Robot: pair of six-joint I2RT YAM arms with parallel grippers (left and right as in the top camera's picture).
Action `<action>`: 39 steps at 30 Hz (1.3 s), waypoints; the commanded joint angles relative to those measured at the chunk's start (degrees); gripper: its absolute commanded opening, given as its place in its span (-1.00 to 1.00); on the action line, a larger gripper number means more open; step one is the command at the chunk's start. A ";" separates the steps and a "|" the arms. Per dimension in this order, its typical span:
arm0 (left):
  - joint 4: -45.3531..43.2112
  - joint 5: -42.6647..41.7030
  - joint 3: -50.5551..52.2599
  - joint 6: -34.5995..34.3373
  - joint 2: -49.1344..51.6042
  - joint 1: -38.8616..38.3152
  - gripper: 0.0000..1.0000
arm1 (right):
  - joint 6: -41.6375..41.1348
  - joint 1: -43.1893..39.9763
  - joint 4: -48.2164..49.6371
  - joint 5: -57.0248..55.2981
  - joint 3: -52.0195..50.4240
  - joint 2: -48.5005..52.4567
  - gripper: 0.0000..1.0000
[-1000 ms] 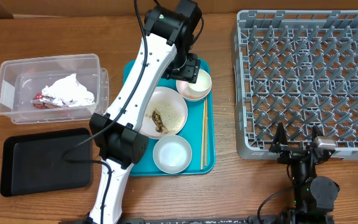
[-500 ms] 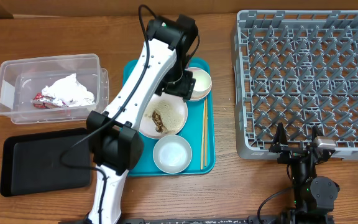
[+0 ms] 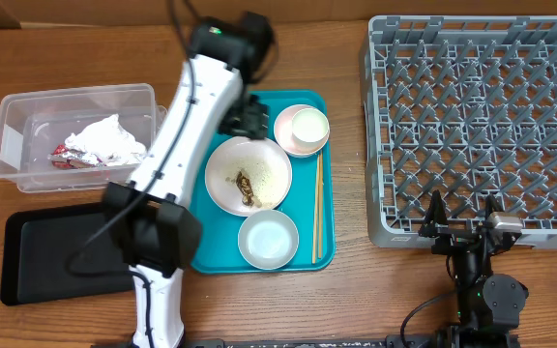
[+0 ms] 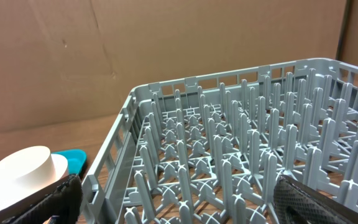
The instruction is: Sort waste into correct bins and load items into the dishwasher
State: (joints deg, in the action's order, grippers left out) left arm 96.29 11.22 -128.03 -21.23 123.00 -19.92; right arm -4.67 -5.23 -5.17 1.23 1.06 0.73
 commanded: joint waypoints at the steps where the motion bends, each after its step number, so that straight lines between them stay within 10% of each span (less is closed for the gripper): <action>1: -1.46 4.13 0.00 -7.89 -1.42 7.26 1.00 | 0.17 -0.26 0.35 -0.11 -0.61 -0.57 1.00; 39: 0.50 -0.74 0.00 -22.32 -3.02 49.20 1.00 | 0.17 -0.26 0.35 -0.11 -0.61 -0.57 1.00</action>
State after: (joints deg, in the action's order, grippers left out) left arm 96.64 10.92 -127.96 -40.03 122.98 27.68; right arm -4.67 -5.23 -5.17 1.23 1.06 0.73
